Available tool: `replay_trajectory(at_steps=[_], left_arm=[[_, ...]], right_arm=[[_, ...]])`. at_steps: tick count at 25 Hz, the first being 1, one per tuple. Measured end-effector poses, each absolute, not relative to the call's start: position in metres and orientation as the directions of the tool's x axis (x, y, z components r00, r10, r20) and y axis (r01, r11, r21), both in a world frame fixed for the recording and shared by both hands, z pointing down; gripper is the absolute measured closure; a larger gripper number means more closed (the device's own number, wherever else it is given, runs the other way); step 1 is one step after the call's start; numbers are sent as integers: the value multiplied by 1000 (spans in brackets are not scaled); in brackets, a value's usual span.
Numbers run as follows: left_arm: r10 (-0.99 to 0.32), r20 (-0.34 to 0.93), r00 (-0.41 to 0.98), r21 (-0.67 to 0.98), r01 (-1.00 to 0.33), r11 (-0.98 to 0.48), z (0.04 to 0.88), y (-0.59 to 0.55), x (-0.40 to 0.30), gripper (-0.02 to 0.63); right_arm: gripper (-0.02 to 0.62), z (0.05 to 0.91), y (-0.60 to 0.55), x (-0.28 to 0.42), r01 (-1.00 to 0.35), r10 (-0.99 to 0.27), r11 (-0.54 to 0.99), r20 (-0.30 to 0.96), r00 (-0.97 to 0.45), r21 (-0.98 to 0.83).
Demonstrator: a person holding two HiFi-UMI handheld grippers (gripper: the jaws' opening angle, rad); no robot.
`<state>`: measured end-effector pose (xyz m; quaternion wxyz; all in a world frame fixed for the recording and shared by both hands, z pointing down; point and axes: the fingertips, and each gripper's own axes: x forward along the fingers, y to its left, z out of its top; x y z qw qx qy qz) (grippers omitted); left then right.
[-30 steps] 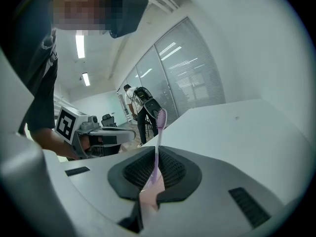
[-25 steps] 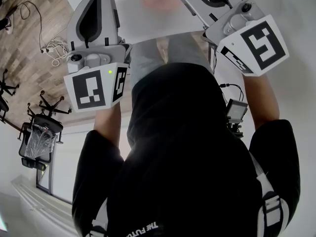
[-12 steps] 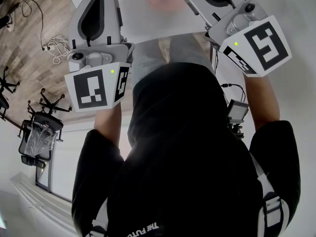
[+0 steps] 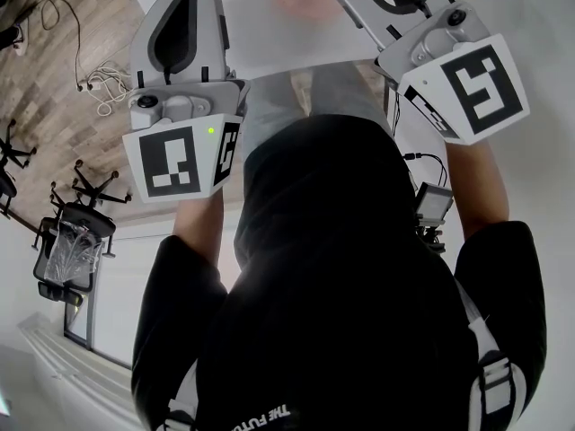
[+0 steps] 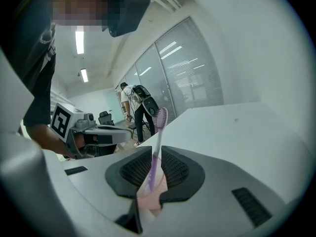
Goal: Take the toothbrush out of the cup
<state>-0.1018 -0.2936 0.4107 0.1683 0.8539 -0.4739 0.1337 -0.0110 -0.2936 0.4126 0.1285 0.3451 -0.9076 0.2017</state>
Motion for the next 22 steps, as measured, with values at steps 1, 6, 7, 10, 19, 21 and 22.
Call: replay_trajectory(at_steps=[1,6,7,10,19,21,22], left_arm=[[-764,388,516,162,-854,-495,411,-293,-102,586],[-763,385,519,163,-852,-497,413,-286,-102,586],[-762,386,521,164,-851,-498,414,-286,-102,586],[-760,387,522,163,-850,-500,414,-287,-101,588],[-757,385,529,171,-846,-505,414,-291,-96,586],[-756,384,530,171,-845,-506,413,-292,-97,586],[-756,383,531,171,-845,-507,413,-292,-97,586]], right_arm=[[531,413,-293,-11,-682,-578,682,376,-724,-264],[531,414,-287,-15,-689,-589,682,374,-717,-246],[531,415,-286,-15,-689,-590,683,373,-716,-243],[531,414,-287,-15,-688,-591,688,374,-715,-229],[531,414,-291,-14,-697,-605,694,378,-701,-182],[531,414,-291,-13,-700,-607,691,381,-698,-182],[531,414,-291,-13,-701,-608,689,381,-696,-182]])
